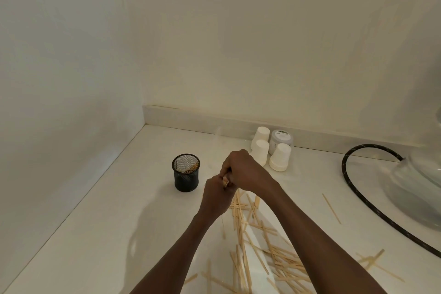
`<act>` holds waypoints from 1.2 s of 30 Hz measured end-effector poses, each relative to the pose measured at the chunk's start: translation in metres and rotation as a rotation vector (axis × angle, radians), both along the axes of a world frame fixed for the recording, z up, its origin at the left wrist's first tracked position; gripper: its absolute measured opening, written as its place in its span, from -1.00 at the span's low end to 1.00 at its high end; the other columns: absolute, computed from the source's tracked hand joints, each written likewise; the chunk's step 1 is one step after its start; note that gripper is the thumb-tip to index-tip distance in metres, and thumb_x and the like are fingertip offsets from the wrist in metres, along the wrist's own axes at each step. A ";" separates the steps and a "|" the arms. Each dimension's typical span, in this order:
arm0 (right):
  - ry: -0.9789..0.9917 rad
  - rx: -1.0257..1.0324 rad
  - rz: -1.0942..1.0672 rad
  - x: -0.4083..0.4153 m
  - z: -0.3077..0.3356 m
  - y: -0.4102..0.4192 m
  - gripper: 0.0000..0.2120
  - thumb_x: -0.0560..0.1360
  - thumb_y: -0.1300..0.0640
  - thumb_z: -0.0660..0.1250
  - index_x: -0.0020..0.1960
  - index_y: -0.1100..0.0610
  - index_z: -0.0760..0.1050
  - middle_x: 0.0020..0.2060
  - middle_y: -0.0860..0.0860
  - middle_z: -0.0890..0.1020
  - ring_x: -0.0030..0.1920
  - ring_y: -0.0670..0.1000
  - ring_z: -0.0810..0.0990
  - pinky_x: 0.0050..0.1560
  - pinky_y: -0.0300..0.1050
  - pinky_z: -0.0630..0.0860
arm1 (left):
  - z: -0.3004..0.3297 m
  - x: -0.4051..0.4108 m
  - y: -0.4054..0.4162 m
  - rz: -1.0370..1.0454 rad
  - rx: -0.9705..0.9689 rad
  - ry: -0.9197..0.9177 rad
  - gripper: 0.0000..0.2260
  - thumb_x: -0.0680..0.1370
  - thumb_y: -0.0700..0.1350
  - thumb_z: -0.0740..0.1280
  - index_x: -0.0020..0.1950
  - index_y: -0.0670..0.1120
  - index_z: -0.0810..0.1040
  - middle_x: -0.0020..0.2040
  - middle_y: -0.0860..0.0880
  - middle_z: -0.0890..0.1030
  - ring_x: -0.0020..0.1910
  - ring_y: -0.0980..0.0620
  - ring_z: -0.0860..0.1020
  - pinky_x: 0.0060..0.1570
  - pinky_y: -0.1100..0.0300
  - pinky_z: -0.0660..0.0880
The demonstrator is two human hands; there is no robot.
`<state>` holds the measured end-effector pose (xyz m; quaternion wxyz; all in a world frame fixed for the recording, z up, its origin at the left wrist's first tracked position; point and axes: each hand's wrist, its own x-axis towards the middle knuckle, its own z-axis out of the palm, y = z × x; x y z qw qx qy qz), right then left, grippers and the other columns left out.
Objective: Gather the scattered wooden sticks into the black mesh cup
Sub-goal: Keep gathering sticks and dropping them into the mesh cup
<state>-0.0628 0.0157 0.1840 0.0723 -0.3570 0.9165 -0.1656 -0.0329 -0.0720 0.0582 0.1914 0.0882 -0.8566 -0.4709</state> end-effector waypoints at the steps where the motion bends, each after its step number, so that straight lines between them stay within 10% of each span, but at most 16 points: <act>1: 0.011 -0.001 0.009 0.000 0.002 -0.002 -0.78 0.45 0.35 0.37 0.03 0.19 0.70 -0.01 0.10 0.72 -0.03 0.06 0.68 0.05 -0.16 0.59 | 0.000 0.000 0.000 0.006 0.017 0.023 -0.64 0.52 -0.16 0.33 -0.42 0.10 0.32 -0.59 0.11 0.38 -0.57 0.14 0.36 -0.53 0.34 0.23; 16: 0.195 -0.243 -0.032 -0.042 -0.003 -0.076 -0.79 0.45 0.34 0.31 -0.01 0.24 0.69 -0.02 0.12 0.71 0.02 0.11 0.65 0.09 -0.03 0.55 | -0.049 0.032 -0.044 0.215 0.102 -0.325 -0.62 0.47 0.03 0.42 -0.43 -0.04 0.34 -0.49 0.06 0.41 -0.46 0.12 0.39 -0.42 0.32 0.25; 31: 0.145 -0.155 0.058 -0.070 -0.072 -0.092 -0.78 0.58 0.32 0.20 0.09 0.34 0.60 0.03 0.23 0.67 0.08 0.23 0.60 0.09 0.13 0.52 | -0.061 0.035 -0.037 0.156 0.022 -0.378 -0.75 0.49 -0.09 0.42 0.15 -0.06 0.57 0.08 -0.02 0.59 -0.07 0.12 0.55 -0.13 0.39 0.42; 36: 0.092 -0.242 -0.059 -0.084 -0.071 -0.051 -0.74 0.54 0.39 0.21 0.13 0.30 0.62 0.05 0.20 0.68 0.08 0.17 0.63 0.10 0.08 0.55 | -0.059 0.023 -0.031 0.043 -0.156 -0.312 -0.64 0.56 -0.20 0.33 0.36 -0.09 0.47 0.32 -0.02 0.52 0.32 0.02 0.46 0.35 0.22 0.34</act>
